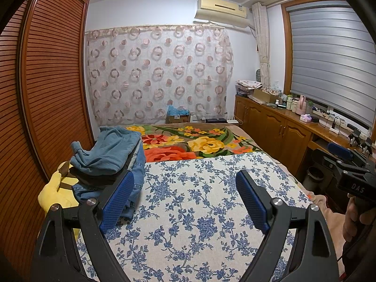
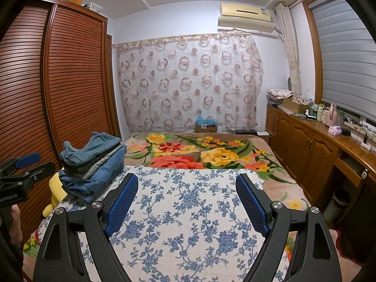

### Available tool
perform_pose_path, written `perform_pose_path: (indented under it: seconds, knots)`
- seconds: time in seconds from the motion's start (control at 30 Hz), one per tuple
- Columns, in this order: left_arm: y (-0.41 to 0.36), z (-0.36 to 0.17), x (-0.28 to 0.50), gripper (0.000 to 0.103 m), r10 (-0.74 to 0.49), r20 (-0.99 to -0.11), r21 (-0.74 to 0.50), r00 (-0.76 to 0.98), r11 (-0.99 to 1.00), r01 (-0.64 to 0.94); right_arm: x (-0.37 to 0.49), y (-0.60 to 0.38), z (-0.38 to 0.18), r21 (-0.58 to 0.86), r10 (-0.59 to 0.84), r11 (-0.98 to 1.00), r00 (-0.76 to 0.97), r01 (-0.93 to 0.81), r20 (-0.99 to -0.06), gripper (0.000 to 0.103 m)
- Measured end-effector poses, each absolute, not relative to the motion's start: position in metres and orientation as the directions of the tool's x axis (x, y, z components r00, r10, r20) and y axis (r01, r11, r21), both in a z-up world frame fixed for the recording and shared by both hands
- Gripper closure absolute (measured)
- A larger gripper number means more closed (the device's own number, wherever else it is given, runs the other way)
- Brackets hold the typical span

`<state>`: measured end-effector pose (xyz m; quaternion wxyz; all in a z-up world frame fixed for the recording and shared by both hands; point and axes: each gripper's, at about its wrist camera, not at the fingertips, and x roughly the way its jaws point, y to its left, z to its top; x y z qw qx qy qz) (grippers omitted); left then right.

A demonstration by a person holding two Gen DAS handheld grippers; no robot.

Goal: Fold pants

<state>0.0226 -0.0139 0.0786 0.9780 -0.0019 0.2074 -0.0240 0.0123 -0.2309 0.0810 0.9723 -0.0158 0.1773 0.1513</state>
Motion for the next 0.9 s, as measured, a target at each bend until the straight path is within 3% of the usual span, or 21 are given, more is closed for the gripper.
perform_pose_path:
  seconds: [0.9]
  knots:
    - [-0.0136, 0.0776, 0.0223, 0.014, -0.048, -0.404, -0.014, 0.914, 0.999, 0.047, 0.0126, -0.2349, 0.0807, 0.029, 0.288, 0.954, 0.890, -0.297, -0.353, 0.017]
